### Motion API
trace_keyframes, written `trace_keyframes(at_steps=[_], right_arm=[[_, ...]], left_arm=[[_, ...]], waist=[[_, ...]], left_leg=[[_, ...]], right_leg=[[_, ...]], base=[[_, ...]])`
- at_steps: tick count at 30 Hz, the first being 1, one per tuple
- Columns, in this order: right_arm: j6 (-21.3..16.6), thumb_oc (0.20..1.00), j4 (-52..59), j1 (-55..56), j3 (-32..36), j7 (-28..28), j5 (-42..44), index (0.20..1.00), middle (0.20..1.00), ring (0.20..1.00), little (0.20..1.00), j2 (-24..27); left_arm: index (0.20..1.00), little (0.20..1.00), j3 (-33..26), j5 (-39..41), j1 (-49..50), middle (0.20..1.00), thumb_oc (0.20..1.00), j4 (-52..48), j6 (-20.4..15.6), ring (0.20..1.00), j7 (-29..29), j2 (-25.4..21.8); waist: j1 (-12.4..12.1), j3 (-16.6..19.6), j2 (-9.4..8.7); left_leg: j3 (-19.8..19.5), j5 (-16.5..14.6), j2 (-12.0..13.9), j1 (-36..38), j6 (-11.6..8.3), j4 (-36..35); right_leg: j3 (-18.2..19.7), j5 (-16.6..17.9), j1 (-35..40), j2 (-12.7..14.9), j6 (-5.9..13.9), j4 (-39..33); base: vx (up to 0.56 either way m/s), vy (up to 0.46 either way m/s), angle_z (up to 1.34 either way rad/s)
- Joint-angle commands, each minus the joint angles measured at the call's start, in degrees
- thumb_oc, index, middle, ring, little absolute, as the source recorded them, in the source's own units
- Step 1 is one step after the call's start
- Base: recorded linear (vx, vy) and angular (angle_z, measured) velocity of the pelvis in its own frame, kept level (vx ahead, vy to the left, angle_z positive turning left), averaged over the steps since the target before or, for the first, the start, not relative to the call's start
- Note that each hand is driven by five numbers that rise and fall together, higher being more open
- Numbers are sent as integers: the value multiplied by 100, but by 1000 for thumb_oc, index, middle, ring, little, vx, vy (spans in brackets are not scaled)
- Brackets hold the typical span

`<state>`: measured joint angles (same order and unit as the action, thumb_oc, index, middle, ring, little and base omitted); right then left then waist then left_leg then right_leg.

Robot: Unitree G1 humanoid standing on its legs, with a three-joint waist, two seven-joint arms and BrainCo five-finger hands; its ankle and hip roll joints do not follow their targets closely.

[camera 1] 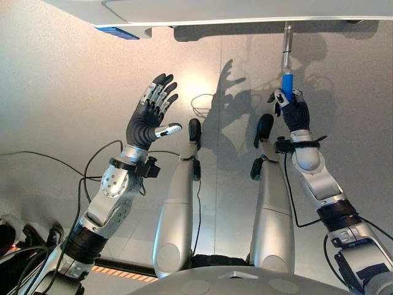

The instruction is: Raise the hospital bed

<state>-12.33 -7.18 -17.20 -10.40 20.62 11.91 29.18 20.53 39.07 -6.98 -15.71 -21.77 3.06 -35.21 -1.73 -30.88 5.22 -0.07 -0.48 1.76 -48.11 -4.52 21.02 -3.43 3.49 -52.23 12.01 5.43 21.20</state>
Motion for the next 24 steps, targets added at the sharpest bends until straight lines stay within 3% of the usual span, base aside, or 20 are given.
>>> trace_keyframes(at_steps=[1, 7, 11, 12, 13, 17, 18, 24], right_arm=[[-1141, 200, 814, -18, 1166, 730, 0, 200, 200, 200, 200, 369], [-1058, 200, -313, 48, 1483, 868, 511, 200, 200, 200, 200, 848], [-707, 200, -2517, -448, 1259, 872, 965, 200, 200, 200, 200, 1402], [-729, 200, -2561, -482, 1239, 855, 986, 200, 200, 200, 200, 1418], [-525, 200, -3648, -869, 1006, 715, 1181, 200, 200, 200, 200, 1662], [-264, 200, -4944, -1508, 493, 321, 1410, 200, 200, 200, 200, 1875], [-10, 200, -5821, -1934, 154, 52, 1468, 200, 200, 200, 200, 1928], [515, 200, -7153, -2790, -480, -289, 1112, 200, 200, 200, 200, 1927]], left_arm=[[1000, 1000, -460, -89, 533, 1000, 1000, -733, -293, 1000, -147, -329], [1000, 1000, -607, 42, 716, 1000, 1000, -796, -276, 1000, -140, -390], [1000, 1000, -463, 196, 697, 1000, 1000, -861, -264, 1000, -196, -485], [1000, 1000, -466, 196, 692, 1000, 1000, -856, -266, 1000, -196, -479], [1000, 1000, -339, 256, 603, 1000, 1000, -835, -247, 1000, -225, -501], [1000, 1000, -207, 278, 552, 1000, 1000, -820, -201, 1000, -255, -528], [1000, 1000, -98, 269, 470, 1000, 1000, -795, -166, 1000, -252, -557], [1000, 1000, 78, 320, 178, 1000, 1000, -706, -155, 1000, -280, -467]], waist=[[219, 109, -266], [249, 109, -315], [174, 109, -330], [179, 109, -326], [111, 109, -311], [57, 109, -277], [-26, 109, -247], [-253, 109, -40]], left_leg=[[-116, 251, -51, 245, 11, -365], [-119, 308, 33, 357, -51, -496], [-144, 344, 65, 365, -109, -564], [-145, 344, 66, 362, -110, -566], [-183, 367, 49, 349, -124, -579], [-225, 395, 51, 285, -140, -602], [-261, 408, 35, 252, -141, -617], [-402, 411, -40, 111, -115, -559]], right_leg=[[162, -336, 482, -3, 353, 91], [187, -349, 507, -86, 342, 82], [159, -358, 489, -117, 322, 108], [159, -358, 485, -119, 322, 106], [124, -371, 481, -123, 303, 129], [82, -382, 422, -133, 281, 170], [45, -390, 400, -131, 269, 193], [-75, -446, 341, -83, 261, 310]], base=[[17, -115, -2], [18, -79, 0], [25, -63, 0], [23, -65, 5], [13, -51, 6], [10, -33, 5], [0, 0, 0], [0, -23, 5]])
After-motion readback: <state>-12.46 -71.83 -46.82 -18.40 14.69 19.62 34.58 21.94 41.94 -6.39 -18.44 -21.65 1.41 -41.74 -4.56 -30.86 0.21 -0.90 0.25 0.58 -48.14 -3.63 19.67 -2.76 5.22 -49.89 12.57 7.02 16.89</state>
